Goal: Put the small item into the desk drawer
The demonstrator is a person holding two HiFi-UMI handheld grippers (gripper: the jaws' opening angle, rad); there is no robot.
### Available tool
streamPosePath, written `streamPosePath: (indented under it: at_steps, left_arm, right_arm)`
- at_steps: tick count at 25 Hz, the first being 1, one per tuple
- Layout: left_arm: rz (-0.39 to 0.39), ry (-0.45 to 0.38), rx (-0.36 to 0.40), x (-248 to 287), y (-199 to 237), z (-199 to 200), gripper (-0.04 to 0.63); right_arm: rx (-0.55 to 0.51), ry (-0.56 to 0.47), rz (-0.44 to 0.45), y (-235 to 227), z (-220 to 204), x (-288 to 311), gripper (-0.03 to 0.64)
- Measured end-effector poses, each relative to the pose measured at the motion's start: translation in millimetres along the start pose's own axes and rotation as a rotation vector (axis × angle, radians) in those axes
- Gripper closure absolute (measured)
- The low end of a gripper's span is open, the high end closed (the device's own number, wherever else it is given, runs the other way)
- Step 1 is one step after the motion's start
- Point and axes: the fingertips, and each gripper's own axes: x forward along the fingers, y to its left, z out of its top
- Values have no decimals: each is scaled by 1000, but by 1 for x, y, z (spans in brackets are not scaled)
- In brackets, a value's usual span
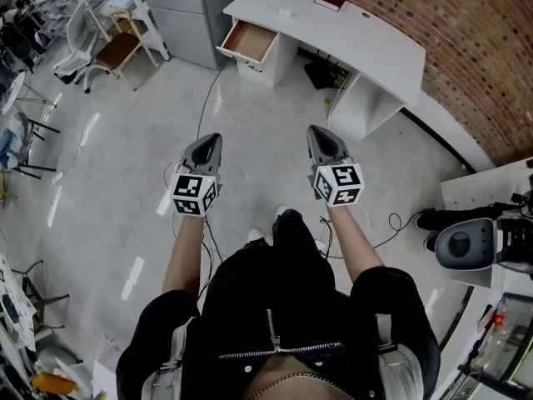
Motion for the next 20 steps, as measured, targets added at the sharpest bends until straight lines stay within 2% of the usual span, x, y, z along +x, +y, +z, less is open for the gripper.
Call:
streamPosePath:
  at_steps: [9,14,20]
  left_arm:
    - [8,29,7,91,49,0,574]
    - [30,53,13,169,87,12,574]
    - [84,57,-4,281,126,41,574]
  right_arm:
    - [22,-1,12,-49,0,96,611]
    - [49,10,22,-101,9,181,611]
    - [40,18,66,-180,40,288,611]
